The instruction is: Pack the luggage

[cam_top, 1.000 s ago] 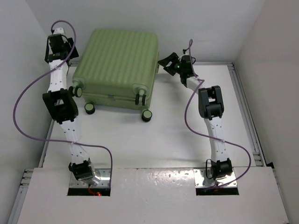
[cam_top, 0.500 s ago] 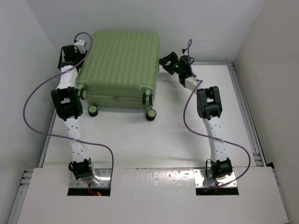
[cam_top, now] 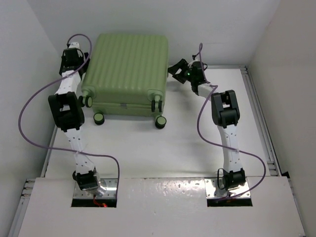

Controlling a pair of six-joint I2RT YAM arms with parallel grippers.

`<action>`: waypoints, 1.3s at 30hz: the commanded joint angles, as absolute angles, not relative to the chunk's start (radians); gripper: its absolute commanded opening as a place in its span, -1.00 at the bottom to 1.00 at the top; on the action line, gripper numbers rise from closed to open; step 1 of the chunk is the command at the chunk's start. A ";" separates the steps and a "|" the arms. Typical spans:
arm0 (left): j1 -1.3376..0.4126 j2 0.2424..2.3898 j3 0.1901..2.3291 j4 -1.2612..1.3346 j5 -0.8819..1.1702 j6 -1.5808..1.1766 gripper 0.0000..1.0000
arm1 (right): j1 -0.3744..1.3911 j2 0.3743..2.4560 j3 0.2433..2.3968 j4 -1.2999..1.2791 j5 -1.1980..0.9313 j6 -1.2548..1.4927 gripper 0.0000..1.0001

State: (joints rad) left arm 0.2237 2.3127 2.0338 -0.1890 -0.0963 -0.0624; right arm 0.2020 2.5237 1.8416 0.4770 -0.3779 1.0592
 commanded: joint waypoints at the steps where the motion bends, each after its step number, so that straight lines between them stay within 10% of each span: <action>1: 0.164 2.050 2.100 -0.119 -0.165 -0.143 0.83 | 0.184 2.386 1.798 0.443 -0.568 0.951 0.59; 13: -0.090 1.583 1.754 -0.514 -0.134 -0.294 0.70 | 0.066 2.014 1.394 0.305 -0.704 0.769 0.46; 21: -0.120 1.430 1.536 -0.557 0.001 -0.414 0.60 | 0.235 1.844 1.057 0.160 -0.562 0.693 -0.57; 39: -0.224 1.316 1.368 -0.630 0.328 -0.381 0.81 | 0.666 2.106 1.259 0.261 -0.480 0.922 -0.64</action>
State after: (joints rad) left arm -0.1909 1.3560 1.3945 -0.6186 0.1795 -0.3992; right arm 0.5468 2.0464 1.1931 0.1360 -0.4393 0.8379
